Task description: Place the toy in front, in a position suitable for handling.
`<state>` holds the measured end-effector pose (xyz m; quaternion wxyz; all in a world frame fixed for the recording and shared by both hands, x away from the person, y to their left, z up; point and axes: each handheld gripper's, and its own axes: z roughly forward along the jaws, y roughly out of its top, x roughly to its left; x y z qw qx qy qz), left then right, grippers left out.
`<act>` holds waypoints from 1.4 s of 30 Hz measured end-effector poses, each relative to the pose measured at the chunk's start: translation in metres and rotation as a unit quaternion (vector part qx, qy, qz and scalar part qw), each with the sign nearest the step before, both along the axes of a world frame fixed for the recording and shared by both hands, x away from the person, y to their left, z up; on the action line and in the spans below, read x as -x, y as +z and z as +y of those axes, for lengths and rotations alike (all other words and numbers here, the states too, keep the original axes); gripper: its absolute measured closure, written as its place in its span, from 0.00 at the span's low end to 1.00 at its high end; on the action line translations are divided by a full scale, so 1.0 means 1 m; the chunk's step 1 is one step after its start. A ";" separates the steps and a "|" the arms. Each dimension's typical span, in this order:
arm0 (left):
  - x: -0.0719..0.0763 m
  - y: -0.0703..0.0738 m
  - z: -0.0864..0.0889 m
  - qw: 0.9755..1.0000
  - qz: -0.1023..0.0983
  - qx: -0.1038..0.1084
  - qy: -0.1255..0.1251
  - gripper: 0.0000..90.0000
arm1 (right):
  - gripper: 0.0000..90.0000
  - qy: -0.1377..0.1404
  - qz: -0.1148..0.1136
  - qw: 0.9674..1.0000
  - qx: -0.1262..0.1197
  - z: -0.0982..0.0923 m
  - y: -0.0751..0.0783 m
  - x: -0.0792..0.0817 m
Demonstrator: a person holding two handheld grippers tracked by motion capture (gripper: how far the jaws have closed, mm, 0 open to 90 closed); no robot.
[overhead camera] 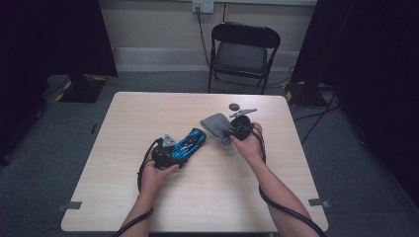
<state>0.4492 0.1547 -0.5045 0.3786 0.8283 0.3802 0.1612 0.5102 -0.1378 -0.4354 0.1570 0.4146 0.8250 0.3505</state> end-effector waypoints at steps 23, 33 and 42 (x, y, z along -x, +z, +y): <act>0.000 0.000 0.000 1.000 0.000 -0.001 0.000 0.28 | 0.86 0.102 -0.017 0.994 -0.024 0.037 0.006 0.044; 0.000 0.000 0.000 1.000 0.000 0.000 0.000 0.29 | 0.86 0.145 -0.002 0.989 -0.008 0.065 -0.010 0.059; 0.000 0.000 0.000 1.000 0.000 -0.001 -0.001 0.29 | 0.85 0.160 0.010 0.987 0.006 0.079 -0.023 0.061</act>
